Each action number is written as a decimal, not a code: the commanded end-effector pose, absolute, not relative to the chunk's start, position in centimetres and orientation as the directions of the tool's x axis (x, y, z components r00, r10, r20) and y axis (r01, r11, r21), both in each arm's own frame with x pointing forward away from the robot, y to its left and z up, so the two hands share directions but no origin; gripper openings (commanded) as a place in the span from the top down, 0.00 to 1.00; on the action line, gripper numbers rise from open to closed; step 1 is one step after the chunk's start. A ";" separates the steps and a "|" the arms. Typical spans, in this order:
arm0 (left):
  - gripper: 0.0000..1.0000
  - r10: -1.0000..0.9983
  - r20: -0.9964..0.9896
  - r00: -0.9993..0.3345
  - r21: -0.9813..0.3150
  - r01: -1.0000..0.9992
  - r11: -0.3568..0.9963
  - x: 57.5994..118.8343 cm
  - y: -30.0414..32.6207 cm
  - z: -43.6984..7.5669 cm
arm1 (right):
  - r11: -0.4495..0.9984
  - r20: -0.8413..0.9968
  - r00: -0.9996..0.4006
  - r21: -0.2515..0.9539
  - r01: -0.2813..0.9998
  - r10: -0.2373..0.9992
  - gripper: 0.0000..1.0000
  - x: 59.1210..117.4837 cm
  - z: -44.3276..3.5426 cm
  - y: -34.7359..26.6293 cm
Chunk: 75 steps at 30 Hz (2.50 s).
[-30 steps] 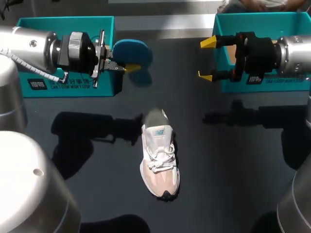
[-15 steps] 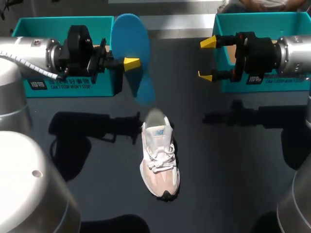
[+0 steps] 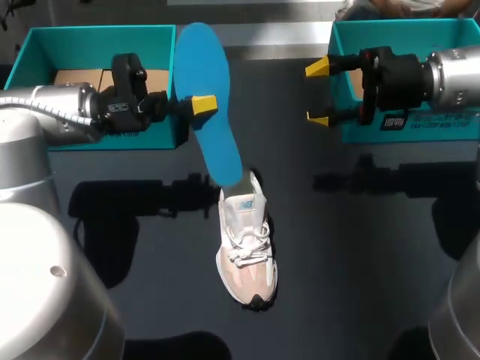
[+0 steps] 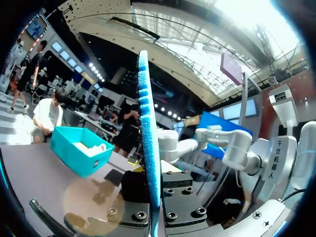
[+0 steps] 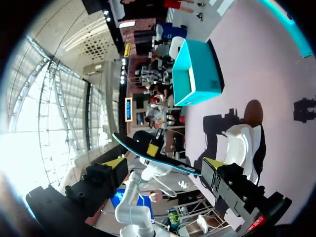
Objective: Take the shoe out of the shoebox, open the shoe tongue, remove and reinsert the insole, then place the shoe into the shoebox
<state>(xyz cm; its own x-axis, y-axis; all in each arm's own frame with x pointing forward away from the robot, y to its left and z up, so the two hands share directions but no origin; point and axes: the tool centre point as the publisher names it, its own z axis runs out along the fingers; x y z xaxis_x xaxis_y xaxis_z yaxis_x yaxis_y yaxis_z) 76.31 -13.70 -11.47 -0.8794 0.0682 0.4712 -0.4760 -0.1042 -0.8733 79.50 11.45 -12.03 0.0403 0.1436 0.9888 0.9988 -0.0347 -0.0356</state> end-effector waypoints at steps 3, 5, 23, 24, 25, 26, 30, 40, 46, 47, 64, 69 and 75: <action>1.00 -0.022 1.000 0.007 0.003 -0.983 -0.182 76.5 -14.1 -12.2 | -0.083 0.958 -0.024 0.050 0.995 0.285 0.00 78.0 -9.2 11.2; 1.00 -0.022 0.997 0.075 0.070 -0.983 -0.172 76.6 -14.3 -12.3 | -0.070 0.944 -0.049 0.076 0.995 0.327 0.00 77.9 -8.5 11.3; 1.00 0.008 0.847 0.531 0.530 -0.843 -0.091 77.5 -15.6 -14.5 | 0.048 0.869 -0.168 0.165 0.985 0.465 0.00 77.3 -6.6 13.6; 1.00 -0.002 0.840 0.543 0.541 -0.837 -0.086 77.6 -15.6 -14.7 | 0.048 0.869 -0.168 0.165 0.985 0.465 0.00 77.3 -6.6 13.6; 1.00 -0.005 0.843 0.537 0.535 -0.841 -0.082 77.6 -15.7 -14.8 | 0.048 0.869 -0.168 0.165 0.985 0.465 0.00 77.3 -6.6 13.6; 1.00 -0.015 0.850 0.526 0.524 -0.849 -0.070 77.7 -15.7 -14.9 | 0.048 0.869 -0.168 0.165 0.985 0.465 0.00 77.3 -6.6 13.6; 1.00 -0.029 0.840 0.541 0.539 -0.841 -0.048 77.8 -15.8 -14.9 | 0.048 0.869 -0.168 0.165 0.985 0.465 0.00 77.3 -6.6 13.6; 1.00 -0.024 0.891 0.453 0.454 -0.891 0.022 77.9 -16.3 -15.0 | 0.025 0.682 -0.118 0.144 0.989 0.721 0.00 76.6 -7.2 16.4; 1.00 -0.002 0.934 0.357 0.357 -0.933 0.039 77.9 -16.5 -14.9 | -0.021 0.648 -0.108 0.188 0.982 0.754 0.00 75.9 -6.6 16.8; 1.00 0.002 0.944 0.331 0.331 -0.943 0.043 77.9 -16.5 -14.8 | -0.024 0.637 -0.106 0.192 0.981 0.764 0.00 75.8 -6.5 16.8; 1.00 0.016 0.988 0.155 0.155 -0.988 -0.022 78.6 -16.5 -15.3 | 0.011 0.472 -0.094 0.175 0.984 0.876 0.00 75.5 -4.3 19.2; 1.00 0.021 0.995 0.099 0.100 -0.995 -0.026 78.8 -16.6 -15.3 | 0.004 0.441 -0.076 0.161 0.987 0.894 0.00 75.5 -4.2 19.6; 1.00 0.022 0.998 0.055 0.056 -0.997 -0.052 79.0 -16.7 -15.2 | 0.004 0.441 -0.076 0.161 0.987 0.894 0.00 75.5 -4.2 19.6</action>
